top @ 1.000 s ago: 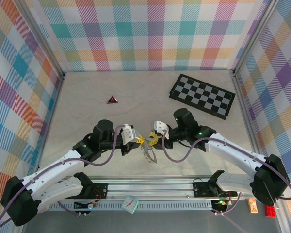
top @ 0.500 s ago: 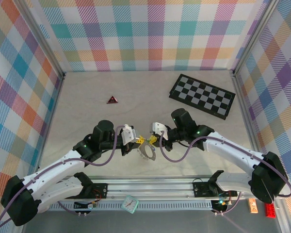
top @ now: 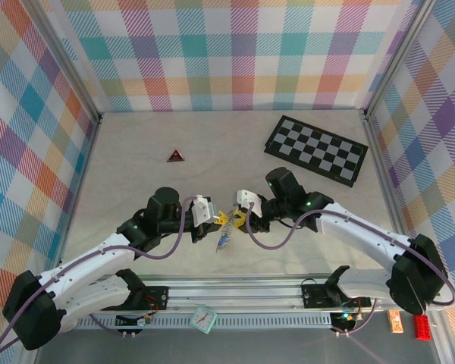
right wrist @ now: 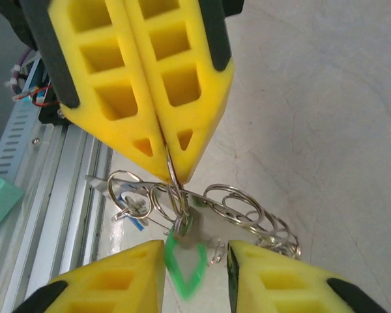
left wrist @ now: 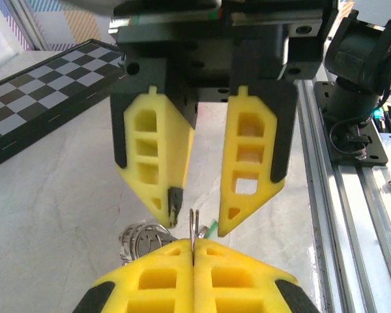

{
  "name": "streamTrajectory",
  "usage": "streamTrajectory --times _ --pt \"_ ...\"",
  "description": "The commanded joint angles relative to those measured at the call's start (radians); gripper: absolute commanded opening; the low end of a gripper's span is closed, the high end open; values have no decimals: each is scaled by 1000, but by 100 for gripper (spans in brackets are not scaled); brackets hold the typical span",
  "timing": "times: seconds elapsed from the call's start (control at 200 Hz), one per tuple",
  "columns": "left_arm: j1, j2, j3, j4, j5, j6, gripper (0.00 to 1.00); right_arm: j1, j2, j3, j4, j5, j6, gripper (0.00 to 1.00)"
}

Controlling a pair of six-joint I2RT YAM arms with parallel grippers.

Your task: Put the keys on the keyring

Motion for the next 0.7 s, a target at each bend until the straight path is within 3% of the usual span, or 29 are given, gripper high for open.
streamTrajectory --times 0.0,0.24,0.375,0.51,0.695 --pt "-7 1 -19 77 31 14 0 -4 -47 -24 12 22 24 38" --pt "-8 -9 -46 114 29 -7 0 -17 -152 -98 78 88 81 39" --pt "-7 -12 -65 164 35 -36 0 -19 -221 -167 219 17 101 34" --pt "-7 -12 -81 205 40 -60 0 -19 -187 -162 292 -78 140 32" --pt "-6 -13 -88 224 46 -71 0 -18 -113 -139 319 -91 151 32"
